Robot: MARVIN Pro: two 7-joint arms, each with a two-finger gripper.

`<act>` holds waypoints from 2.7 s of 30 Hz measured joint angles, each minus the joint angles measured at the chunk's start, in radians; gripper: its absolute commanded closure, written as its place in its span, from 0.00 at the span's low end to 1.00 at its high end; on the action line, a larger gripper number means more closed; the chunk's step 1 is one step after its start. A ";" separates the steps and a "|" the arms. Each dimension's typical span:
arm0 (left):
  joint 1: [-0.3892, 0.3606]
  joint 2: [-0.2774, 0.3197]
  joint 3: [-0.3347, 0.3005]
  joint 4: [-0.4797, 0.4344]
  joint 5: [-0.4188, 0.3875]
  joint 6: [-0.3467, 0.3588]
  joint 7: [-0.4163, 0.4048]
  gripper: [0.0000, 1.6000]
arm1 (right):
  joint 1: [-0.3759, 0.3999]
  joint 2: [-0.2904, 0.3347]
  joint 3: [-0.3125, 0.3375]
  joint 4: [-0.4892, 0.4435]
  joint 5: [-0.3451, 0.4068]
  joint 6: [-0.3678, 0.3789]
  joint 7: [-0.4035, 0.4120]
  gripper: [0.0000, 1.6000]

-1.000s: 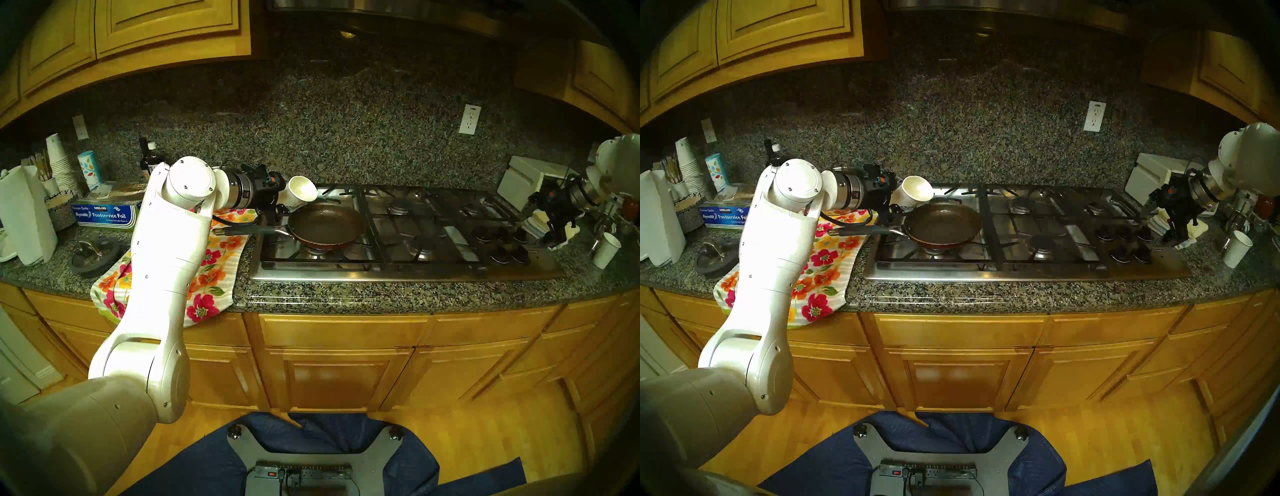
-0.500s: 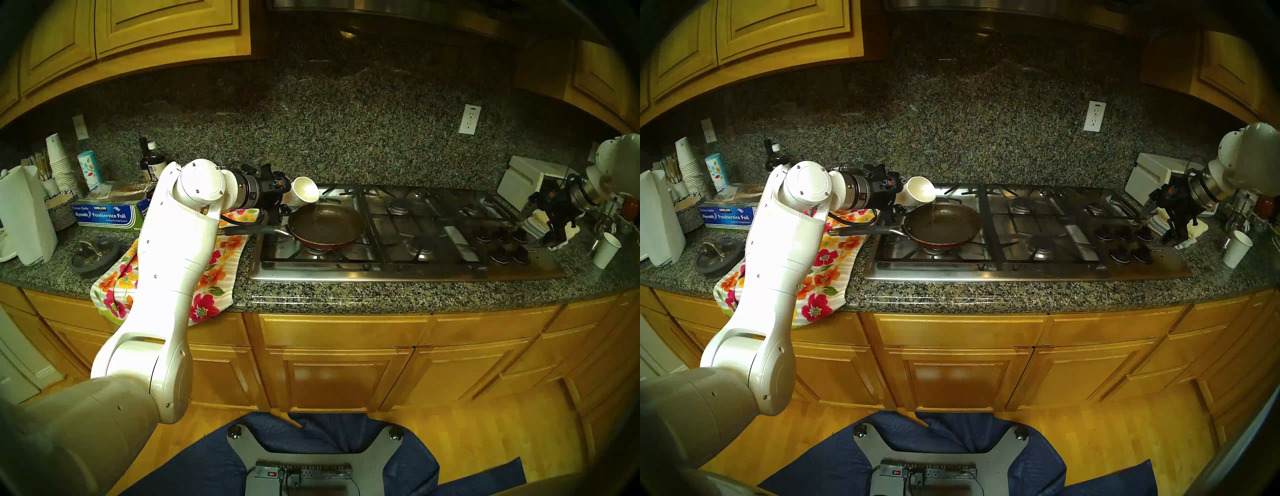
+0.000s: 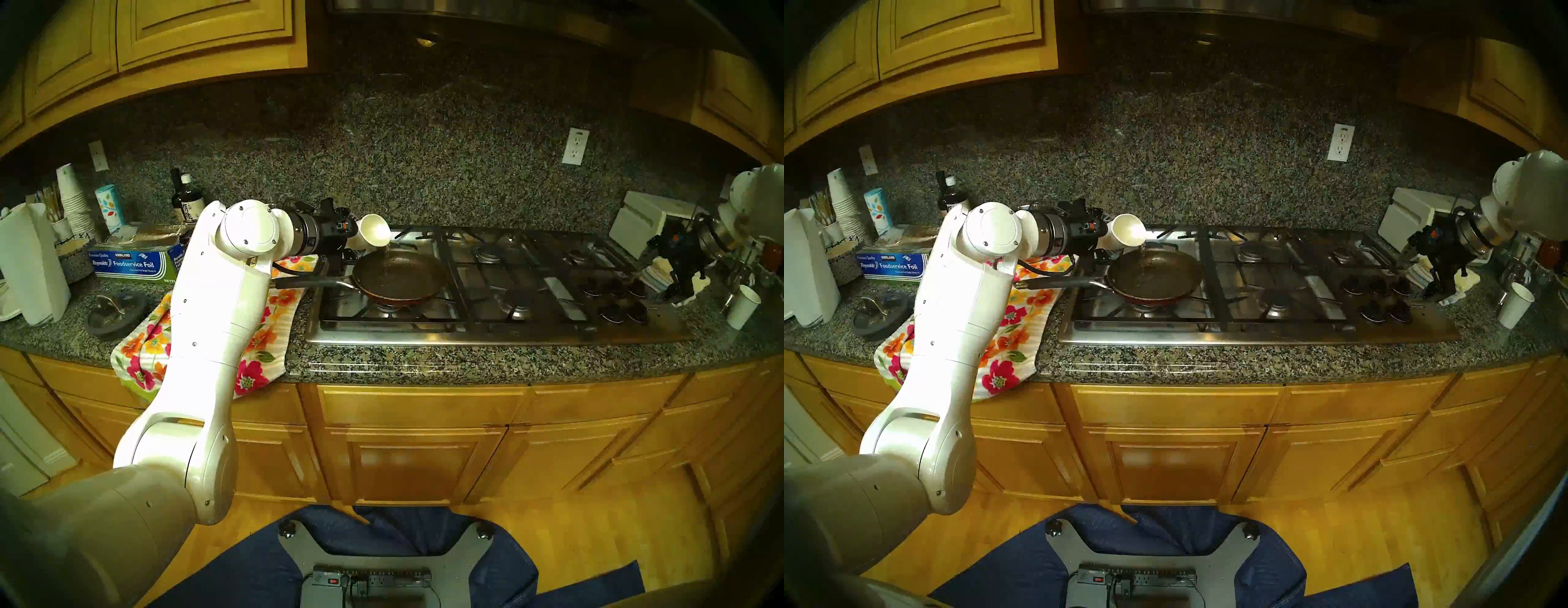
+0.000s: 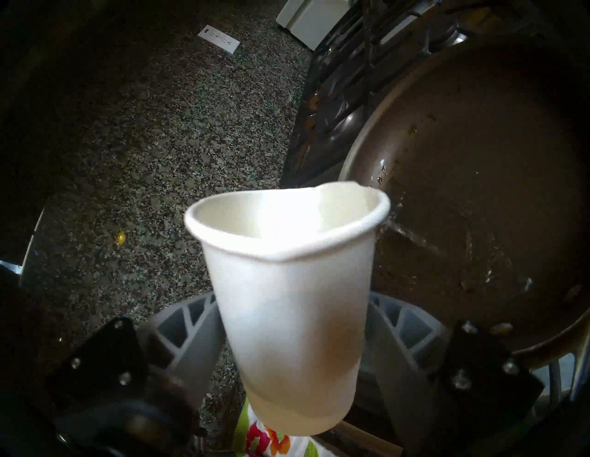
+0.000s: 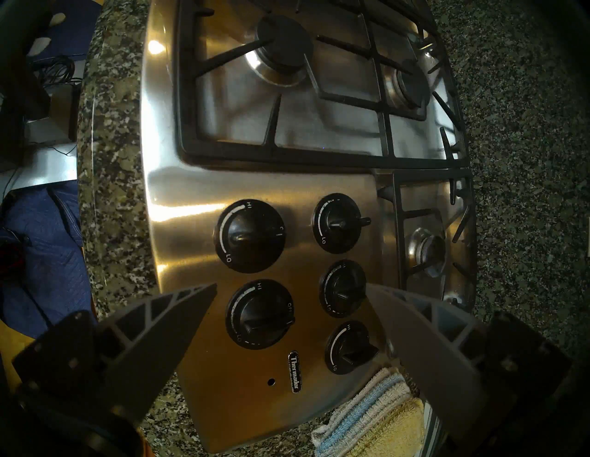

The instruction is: Pick up the water cup, pour water into the pot, turn on the stove

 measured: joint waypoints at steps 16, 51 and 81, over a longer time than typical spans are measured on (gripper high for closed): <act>0.046 -0.002 0.014 -0.069 0.036 -0.051 0.030 0.40 | 0.000 0.000 0.000 0.000 0.000 0.000 0.000 0.00; 0.075 0.020 0.023 -0.093 0.172 -0.180 0.143 0.42 | 0.000 0.000 -0.001 0.000 0.001 0.000 0.000 0.00; 0.109 0.017 0.022 -0.124 0.285 -0.288 0.259 0.39 | 0.000 0.000 -0.001 0.000 0.001 0.000 0.000 0.00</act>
